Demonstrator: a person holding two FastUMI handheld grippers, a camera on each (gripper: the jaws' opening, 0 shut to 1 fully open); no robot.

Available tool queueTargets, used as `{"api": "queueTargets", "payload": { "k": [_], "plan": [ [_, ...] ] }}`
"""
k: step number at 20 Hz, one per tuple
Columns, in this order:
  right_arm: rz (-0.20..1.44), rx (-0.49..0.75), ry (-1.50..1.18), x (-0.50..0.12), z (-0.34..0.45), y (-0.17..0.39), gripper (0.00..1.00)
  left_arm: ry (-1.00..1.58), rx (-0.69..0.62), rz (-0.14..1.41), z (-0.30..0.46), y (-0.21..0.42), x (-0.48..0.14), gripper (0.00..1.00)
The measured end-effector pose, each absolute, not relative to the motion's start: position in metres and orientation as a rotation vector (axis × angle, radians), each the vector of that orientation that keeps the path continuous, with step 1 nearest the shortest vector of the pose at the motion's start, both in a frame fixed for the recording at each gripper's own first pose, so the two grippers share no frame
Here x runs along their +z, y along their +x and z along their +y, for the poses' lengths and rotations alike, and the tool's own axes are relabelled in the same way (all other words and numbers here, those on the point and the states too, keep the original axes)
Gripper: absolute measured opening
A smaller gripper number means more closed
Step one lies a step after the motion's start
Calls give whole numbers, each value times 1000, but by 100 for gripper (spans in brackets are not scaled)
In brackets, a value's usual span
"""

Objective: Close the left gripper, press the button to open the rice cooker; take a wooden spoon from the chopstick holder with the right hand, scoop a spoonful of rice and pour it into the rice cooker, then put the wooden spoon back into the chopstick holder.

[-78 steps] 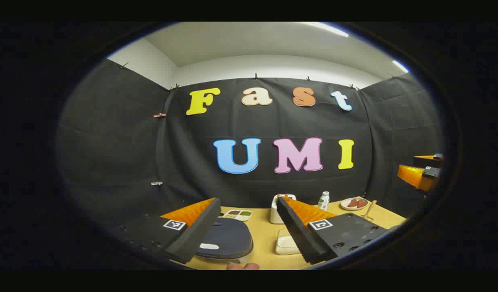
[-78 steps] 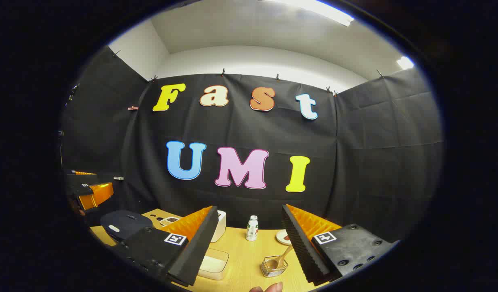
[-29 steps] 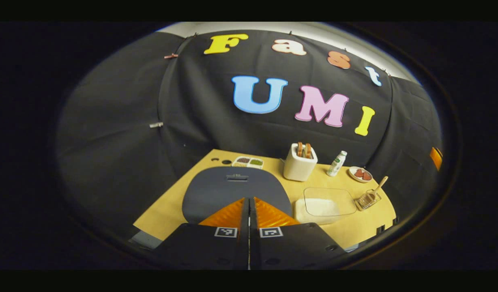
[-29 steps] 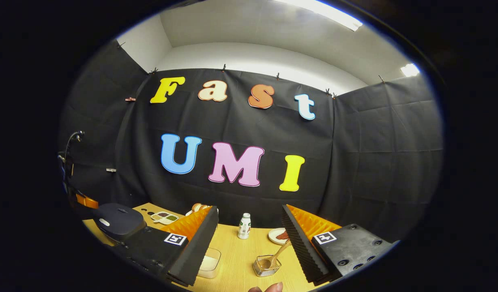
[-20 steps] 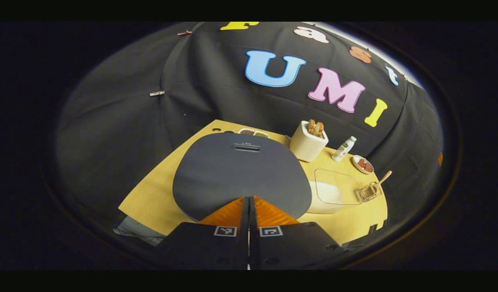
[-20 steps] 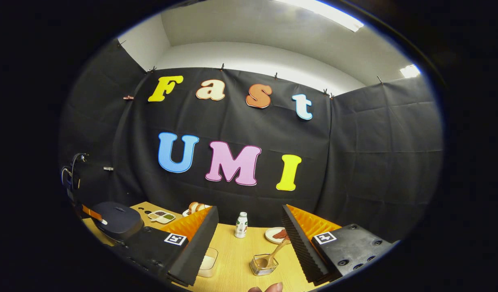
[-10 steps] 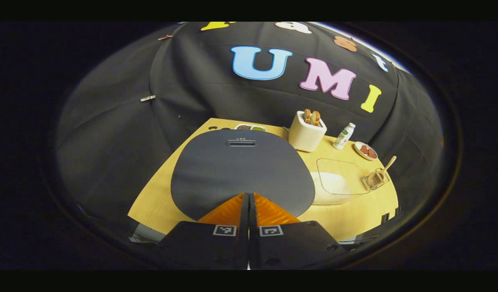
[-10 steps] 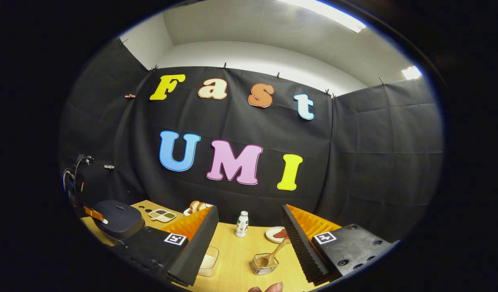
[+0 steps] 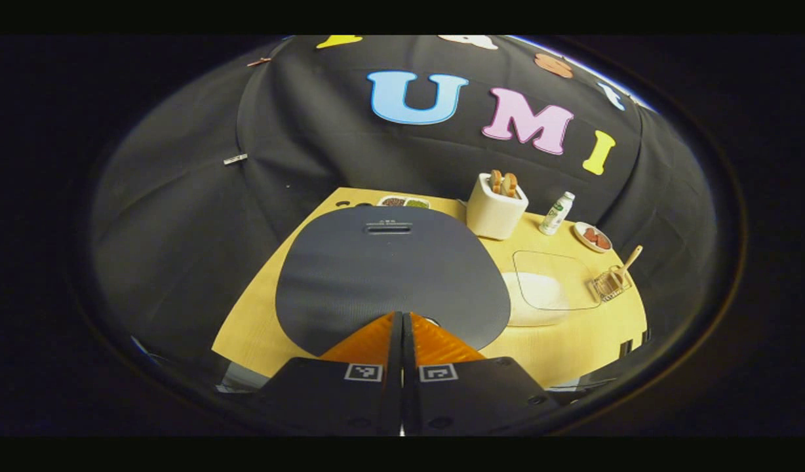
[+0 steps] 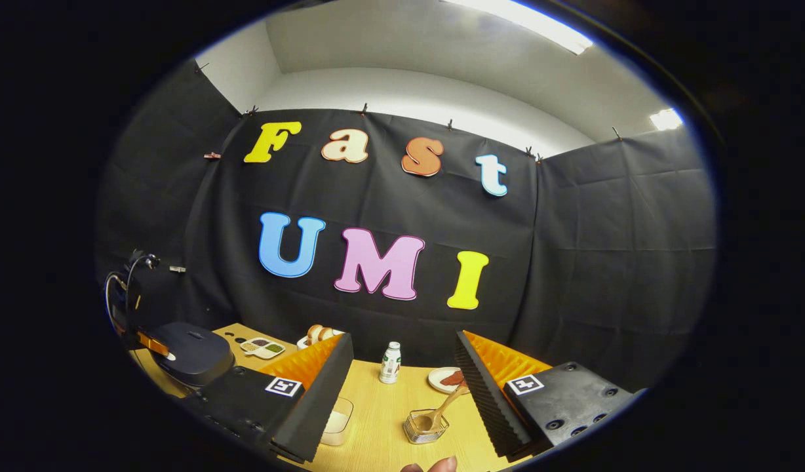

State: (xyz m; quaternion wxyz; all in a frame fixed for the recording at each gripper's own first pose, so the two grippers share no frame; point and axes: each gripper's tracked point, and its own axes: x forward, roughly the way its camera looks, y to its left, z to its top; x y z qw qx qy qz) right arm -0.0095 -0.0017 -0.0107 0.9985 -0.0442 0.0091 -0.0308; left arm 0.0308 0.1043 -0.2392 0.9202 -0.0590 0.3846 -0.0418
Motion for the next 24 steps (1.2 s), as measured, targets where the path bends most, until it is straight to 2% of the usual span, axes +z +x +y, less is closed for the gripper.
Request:
{"api": "queueTargets", "payload": {
  "k": [1,4,5,8,13,16,17,19,20,21,22,24],
  "plan": [
    [19,-63,-89,-11,-3,-10,97,-112,-82,787,105,30,-239,5],
    [19,-71,-86,-11,-7,-10,98,-72,-76,732,105,35,-217,9],
    [20,-73,-85,-11,-8,-9,97,-63,-74,715,104,38,-210,4],
    [27,-73,-77,-14,-9,-8,98,-75,-59,648,108,47,-185,5],
    [47,-63,-72,-19,-12,-6,98,-84,-8,435,114,75,-134,9],
    [46,-61,-78,-20,-18,-4,98,-37,34,312,118,96,-102,4],
    [47,-60,-78,-21,-20,-3,98,-22,51,266,119,100,-91,7],
    [53,-60,-73,-22,-25,0,98,-5,78,196,120,106,-72,4],
    [55,-62,-70,-23,-28,2,97,-4,85,162,119,108,-61,11],
    [57,-63,-69,-24,-32,4,97,-3,88,131,116,110,-51,11],
    [61,-65,-69,-26,-35,6,97,0,87,107,113,107,-44,22],
    [72,-68,-57,-29,-42,11,97,20,83,95,103,106,-40,52]
  ]
}}
